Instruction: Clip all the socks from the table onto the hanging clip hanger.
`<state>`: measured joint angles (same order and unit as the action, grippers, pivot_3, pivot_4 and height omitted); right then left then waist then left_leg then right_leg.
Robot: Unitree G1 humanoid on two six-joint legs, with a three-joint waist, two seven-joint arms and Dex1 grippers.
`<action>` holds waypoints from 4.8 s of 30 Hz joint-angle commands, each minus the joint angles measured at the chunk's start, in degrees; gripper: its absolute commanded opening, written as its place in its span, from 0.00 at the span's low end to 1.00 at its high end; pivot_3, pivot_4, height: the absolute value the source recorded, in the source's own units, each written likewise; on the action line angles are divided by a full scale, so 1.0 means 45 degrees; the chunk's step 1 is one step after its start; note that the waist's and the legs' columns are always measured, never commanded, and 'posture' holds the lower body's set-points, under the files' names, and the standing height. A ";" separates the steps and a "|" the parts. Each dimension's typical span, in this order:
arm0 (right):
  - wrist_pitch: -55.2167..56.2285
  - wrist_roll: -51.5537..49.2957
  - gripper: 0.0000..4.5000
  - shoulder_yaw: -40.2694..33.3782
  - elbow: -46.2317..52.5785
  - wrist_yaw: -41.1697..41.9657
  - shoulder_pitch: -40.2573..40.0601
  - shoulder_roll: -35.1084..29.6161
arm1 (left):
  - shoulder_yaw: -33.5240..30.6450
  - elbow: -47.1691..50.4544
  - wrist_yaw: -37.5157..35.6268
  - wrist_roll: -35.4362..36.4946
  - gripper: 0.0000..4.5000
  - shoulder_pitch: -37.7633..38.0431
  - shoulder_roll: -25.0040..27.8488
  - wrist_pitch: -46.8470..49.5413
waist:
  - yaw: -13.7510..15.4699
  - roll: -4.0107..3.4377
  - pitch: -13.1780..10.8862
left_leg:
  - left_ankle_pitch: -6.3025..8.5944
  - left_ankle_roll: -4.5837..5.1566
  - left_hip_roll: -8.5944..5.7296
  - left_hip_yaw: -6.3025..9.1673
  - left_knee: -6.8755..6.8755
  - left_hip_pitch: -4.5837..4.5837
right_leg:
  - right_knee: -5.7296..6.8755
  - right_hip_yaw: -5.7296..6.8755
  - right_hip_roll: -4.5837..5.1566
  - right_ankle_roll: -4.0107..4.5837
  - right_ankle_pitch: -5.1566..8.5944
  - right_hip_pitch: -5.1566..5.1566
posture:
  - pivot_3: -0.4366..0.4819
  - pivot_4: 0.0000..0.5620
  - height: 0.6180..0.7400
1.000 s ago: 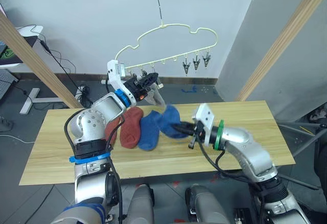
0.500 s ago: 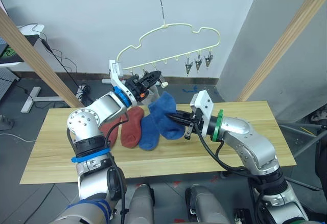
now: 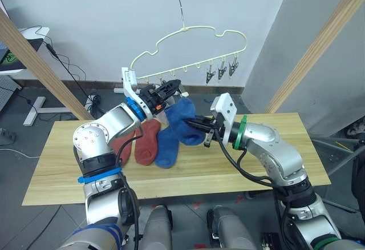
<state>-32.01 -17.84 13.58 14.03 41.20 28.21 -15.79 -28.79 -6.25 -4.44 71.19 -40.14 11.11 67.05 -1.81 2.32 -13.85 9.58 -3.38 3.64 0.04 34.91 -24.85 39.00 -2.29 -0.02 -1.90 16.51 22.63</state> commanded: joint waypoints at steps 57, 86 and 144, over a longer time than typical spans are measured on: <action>0.1507 0.0591 0.01 -0.0133 -0.1435 0.0366 0.0976 -0.0157 | 0.1370 0.0773 -0.1051 0.0074 0.05 0.0200 0.0747 -0.1022 | 0.0003 -0.0002 -0.0004 | 0.0000 -0.0001 0.0000 -0.0009 -0.0012 -0.0006 | -0.0004 -0.0004 0.0003 0.0001 0.0000 0.0012 | 0.45 0.40 1.00; -0.0859 -0.1088 0.01 -0.1337 -0.0149 -0.0238 0.0203 -0.0100 | 0.1295 0.0677 -0.0807 0.0814 0.05 0.0151 0.0745 -0.1015 | 0.0009 0.0000 -0.0006 | 0.0001 -0.0001 -0.0001 -0.0010 -0.0017 -0.0012 | -0.0007 -0.0004 0.0006 -0.0005 0.0004 0.0020 | 0.45 0.38 1.00; -0.4588 -0.4689 0.01 -0.2654 -0.0435 -0.1228 0.0562 0.0665 | 0.1293 0.0741 -0.0763 0.0859 0.05 0.0211 0.0863 -0.1065 | 0.0014 -0.0001 -0.0008 | 0.0002 0.0003 -0.0002 -0.0007 -0.0014 -0.0137 | -0.0003 0.0001 0.0003 0.0039 -0.0022 0.0142 | 0.47 0.40 1.00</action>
<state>-52.81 -37.28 1.91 10.86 34.98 30.80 -12.70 -22.93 -4.90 -7.56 73.64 -38.87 14.57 62.25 -1.74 2.31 -13.89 9.59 -3.37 3.63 0.01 34.85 -25.47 38.98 -2.29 0.00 -1.72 16.41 23.27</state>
